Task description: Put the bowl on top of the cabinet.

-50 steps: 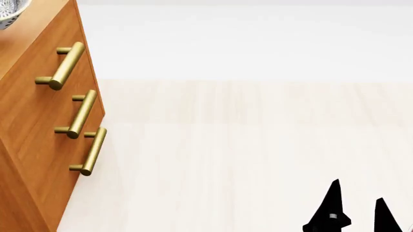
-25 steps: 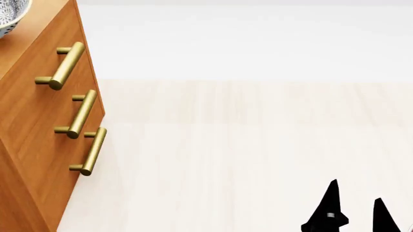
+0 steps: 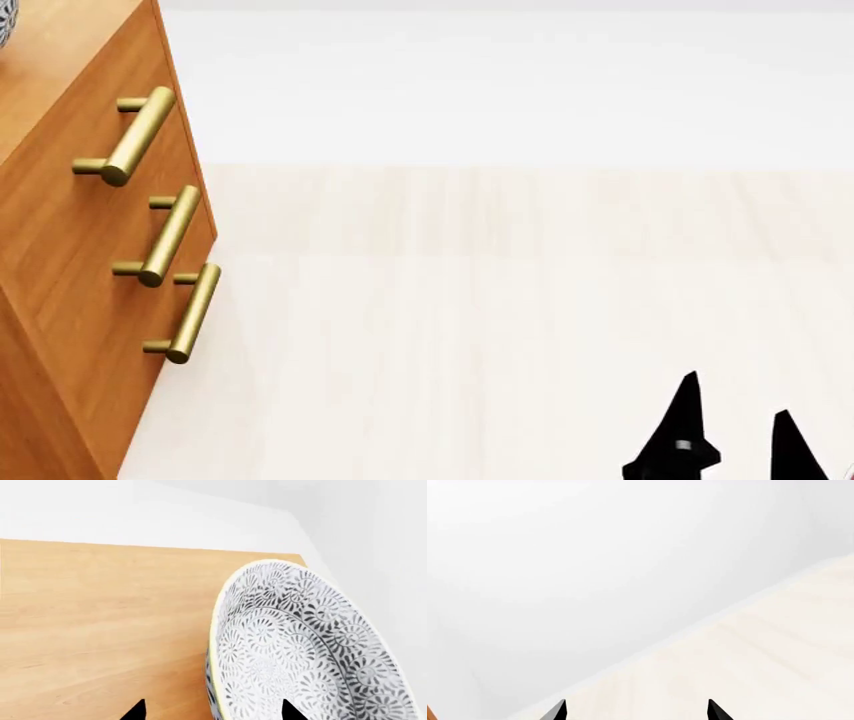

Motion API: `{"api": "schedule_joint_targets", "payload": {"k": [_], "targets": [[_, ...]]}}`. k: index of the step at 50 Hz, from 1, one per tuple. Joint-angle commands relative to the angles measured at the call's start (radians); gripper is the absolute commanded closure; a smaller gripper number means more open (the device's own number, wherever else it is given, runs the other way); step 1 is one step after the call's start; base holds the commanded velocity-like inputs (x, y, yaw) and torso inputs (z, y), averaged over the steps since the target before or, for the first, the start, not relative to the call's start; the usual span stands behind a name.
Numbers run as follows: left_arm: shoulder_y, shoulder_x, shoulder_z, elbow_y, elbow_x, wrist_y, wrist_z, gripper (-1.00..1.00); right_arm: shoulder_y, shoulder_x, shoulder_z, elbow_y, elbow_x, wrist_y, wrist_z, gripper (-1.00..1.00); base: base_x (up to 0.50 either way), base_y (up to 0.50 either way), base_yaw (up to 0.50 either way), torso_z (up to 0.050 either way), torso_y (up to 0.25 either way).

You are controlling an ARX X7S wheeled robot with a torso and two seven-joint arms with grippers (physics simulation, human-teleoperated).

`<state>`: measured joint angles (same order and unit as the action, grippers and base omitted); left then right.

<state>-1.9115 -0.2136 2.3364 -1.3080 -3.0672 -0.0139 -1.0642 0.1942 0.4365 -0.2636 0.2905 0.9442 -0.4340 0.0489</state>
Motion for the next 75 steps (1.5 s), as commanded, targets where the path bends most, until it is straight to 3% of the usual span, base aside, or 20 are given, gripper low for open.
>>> {"api": "schedule_joint_targets", "payload": {"k": [1, 21, 31, 48, 56, 65, 75], "targets": [[-0.011, 0.001, 0.017, 0.000, 0.000, -0.004, -0.008, -1.00, -0.007, 0.003, 0.003, -0.011, 0.001, -0.001, 0.002, -1.00, 0.00, 0.00, 0.00, 0.000, 0.000], [-0.082, -0.001, 0.022, 0.008, 0.029, -0.023, -0.039, -1.00, -0.046, 0.017, 0.006, -0.076, -0.002, -0.010, 0.014, -1.00, 0.00, 0.00, 0.00, 0.000, 0.000], [-0.218, -0.102, 0.022, 0.359, 0.081, 0.173, -0.096, -1.00, -0.091, 0.034, 0.018, -0.141, 0.000, -0.029, 0.025, -1.00, 0.00, 0.00, 0.00, 0.000, 0.001], [-0.387, -0.207, 0.030, 0.725, 0.173, 0.368, -0.193, -1.00, -0.153, 0.052, 0.032, -0.218, -0.006, -0.057, 0.036, -1.00, 0.00, 0.00, 0.00, 0.000, 0.000], [-0.431, -0.230, 0.011, 0.803, 0.216, 0.395, -0.231, -1.00, -0.174, 0.058, 0.040, -0.242, -0.002, -0.067, 0.036, -1.00, 0.00, 0.00, 0.00, 0.000, 0.000], [-0.440, -0.265, -0.092, 0.838, 0.345, 0.371, -0.310, -1.00, -0.179, 0.058, 0.040, -0.250, -0.004, -0.069, 0.036, -1.00, 0.00, 0.00, 0.00, 0.000, 0.000], [-0.438, -0.327, -0.305, 0.914, 0.583, 0.289, -0.460, -1.00, -0.194, 0.061, 0.043, -0.269, -0.009, -0.076, 0.038, -1.00, 0.00, 0.00, 0.00, 0.000, 0.000]]}}
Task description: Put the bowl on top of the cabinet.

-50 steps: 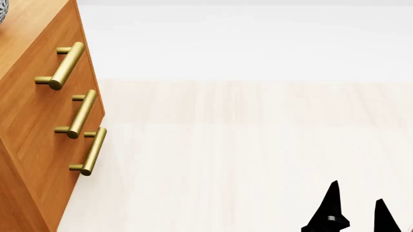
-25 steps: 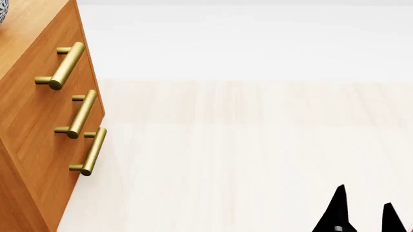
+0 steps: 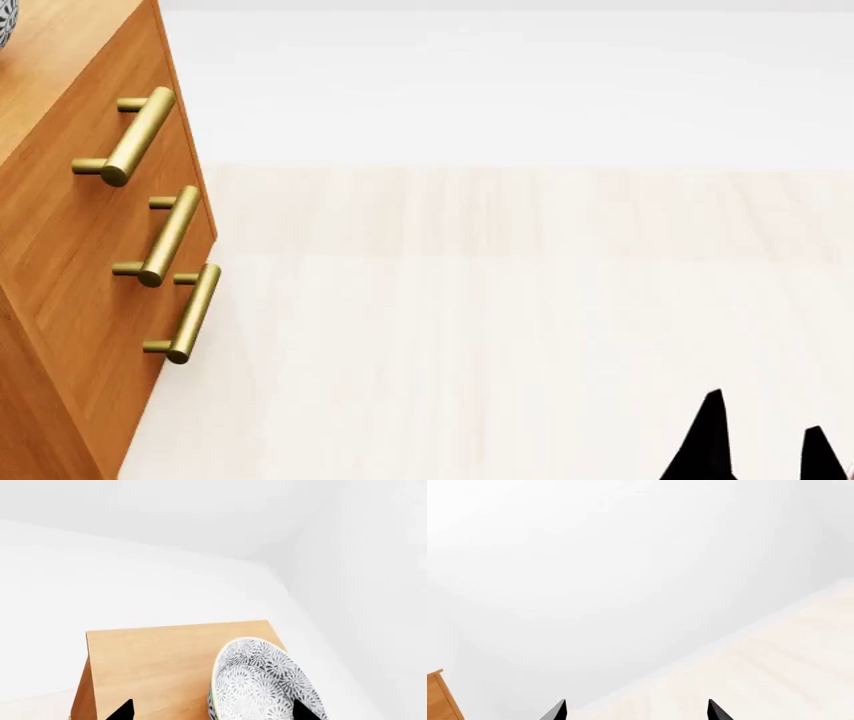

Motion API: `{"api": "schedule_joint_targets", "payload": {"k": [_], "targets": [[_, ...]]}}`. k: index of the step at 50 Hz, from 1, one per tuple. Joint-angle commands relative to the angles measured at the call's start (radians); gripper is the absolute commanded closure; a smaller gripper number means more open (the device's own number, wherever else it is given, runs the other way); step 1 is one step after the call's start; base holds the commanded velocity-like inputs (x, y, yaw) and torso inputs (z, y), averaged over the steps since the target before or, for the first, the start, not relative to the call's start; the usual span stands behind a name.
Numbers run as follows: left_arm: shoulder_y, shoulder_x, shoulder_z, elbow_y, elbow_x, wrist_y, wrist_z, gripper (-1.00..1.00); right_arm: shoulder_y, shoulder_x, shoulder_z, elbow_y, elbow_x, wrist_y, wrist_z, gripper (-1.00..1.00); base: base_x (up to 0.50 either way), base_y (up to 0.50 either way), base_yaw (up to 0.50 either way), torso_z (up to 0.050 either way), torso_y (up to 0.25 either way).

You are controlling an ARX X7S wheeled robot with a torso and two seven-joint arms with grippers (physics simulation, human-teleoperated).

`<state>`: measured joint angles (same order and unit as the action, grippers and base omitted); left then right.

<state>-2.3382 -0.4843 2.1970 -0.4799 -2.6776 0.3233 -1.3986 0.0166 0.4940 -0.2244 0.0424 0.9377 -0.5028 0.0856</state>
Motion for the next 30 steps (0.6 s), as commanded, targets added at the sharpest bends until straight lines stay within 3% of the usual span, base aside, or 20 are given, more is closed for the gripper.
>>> {"api": "schedule_joint_targets", "payload": {"k": [1, 7, 21, 30], "targets": [[-0.015, -0.068, -0.189, 0.107, 0.222, -0.054, -0.148, -1.00, -0.022, 0.005, 0.005, -0.028, -0.003, -0.010, 0.002, -1.00, 0.00, 0.00, 0.00, 0.000, 0.000], [-0.017, -0.077, -0.271, 0.115, 0.294, -0.110, -0.172, -1.00, -0.036, 0.008, 0.010, -0.043, -0.004, -0.020, 0.001, -1.00, 0.00, 0.00, 0.00, 0.000, 0.000], [-0.018, -0.075, -0.343, 0.063, 0.408, -0.225, -0.172, -1.00, -0.076, 0.015, 0.023, -0.086, 0.000, -0.045, -0.008, -1.00, 0.00, 0.00, 0.00, 0.000, 0.000], [-0.018, -0.013, -0.544, -0.094, 0.662, -0.474, -0.172, -1.00, -0.093, 0.018, 0.031, -0.102, 0.005, -0.057, -0.015, -1.00, 0.00, 0.00, 0.00, 0.000, 0.000]]}}
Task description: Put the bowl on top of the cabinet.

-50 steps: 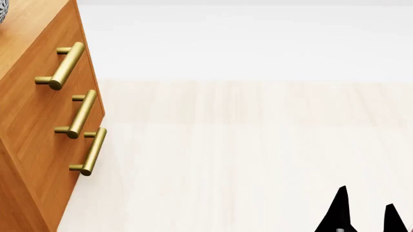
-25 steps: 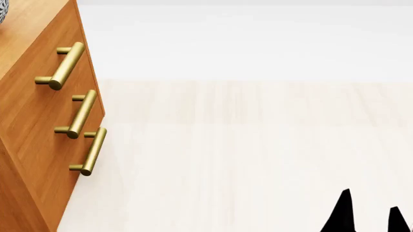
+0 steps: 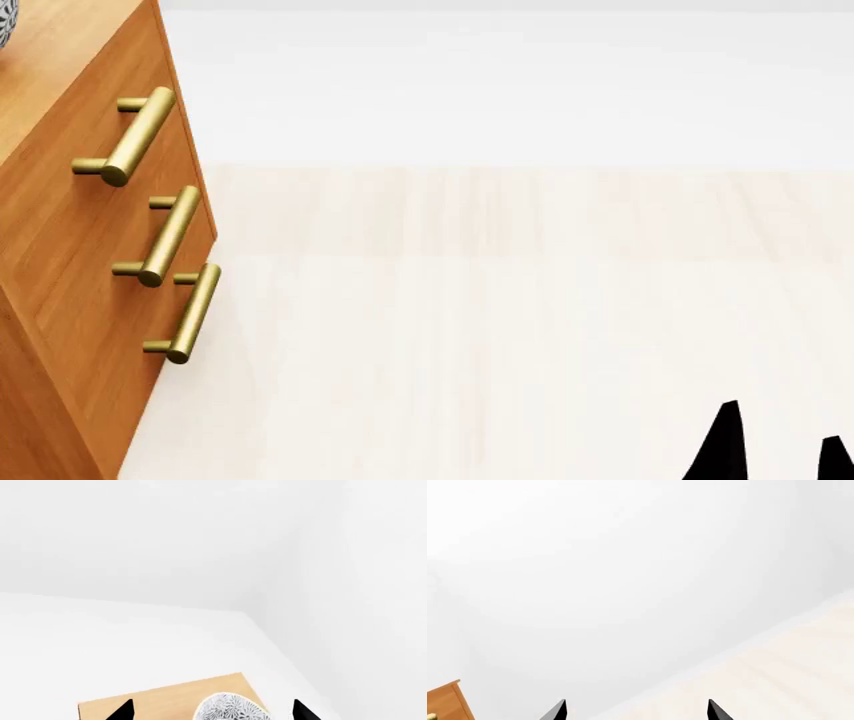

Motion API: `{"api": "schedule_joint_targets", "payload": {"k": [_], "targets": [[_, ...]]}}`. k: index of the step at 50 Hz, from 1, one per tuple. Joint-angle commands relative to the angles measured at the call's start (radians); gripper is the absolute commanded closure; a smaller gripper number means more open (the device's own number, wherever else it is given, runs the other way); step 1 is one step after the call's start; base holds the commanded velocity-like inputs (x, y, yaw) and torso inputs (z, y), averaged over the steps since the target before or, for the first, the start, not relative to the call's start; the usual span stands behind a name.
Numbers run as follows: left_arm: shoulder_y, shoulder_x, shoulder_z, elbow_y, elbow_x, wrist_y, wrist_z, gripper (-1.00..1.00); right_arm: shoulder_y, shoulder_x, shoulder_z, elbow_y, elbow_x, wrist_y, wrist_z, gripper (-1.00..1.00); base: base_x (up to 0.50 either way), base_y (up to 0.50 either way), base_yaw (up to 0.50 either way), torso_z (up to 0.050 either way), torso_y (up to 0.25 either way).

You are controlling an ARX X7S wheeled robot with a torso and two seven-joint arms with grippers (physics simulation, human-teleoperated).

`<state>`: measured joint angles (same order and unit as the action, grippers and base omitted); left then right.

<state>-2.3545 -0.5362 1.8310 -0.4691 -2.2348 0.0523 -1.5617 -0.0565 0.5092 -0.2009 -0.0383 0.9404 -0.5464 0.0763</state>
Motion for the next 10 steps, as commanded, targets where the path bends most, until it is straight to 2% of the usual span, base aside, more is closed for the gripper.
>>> {"api": "schedule_joint_targets", "payload": {"k": [1, 6, 7, 9, 10], "targets": [[-0.002, 0.047, -0.212, -0.116, 0.269, -0.235, -0.009, -1.00, -0.020, 0.002, 0.007, -0.022, 0.000, -0.014, -0.005, -1.00, 0.00, 0.00, 0.00, 0.000, 0.000], [-0.002, 0.073, -0.327, -0.139, 0.396, -0.345, -0.009, -1.00, -0.025, 0.003, 0.008, -0.028, -0.003, -0.016, -0.005, -1.00, 0.00, 0.00, 0.00, 0.000, 0.000], [0.148, 0.223, -0.477, 0.011, 0.546, -0.495, -0.009, -1.00, -0.025, 0.004, 0.009, -0.027, -0.001, -0.016, -0.006, -1.00, 0.00, 0.00, 0.00, 0.000, 0.000], [0.429, 0.523, -0.777, 0.311, 0.846, -0.795, 0.291, -1.00, -0.024, 0.004, 0.010, -0.027, 0.000, -0.015, -0.005, -1.00, 0.00, 0.00, 0.00, 0.000, 0.000], [0.406, 0.535, -0.927, 0.437, 0.996, -0.945, 0.266, -1.00, -0.023, 0.003, 0.009, -0.026, -0.001, -0.014, -0.005, -1.00, 0.00, 0.00, 0.00, 0.000, 0.000]]}}
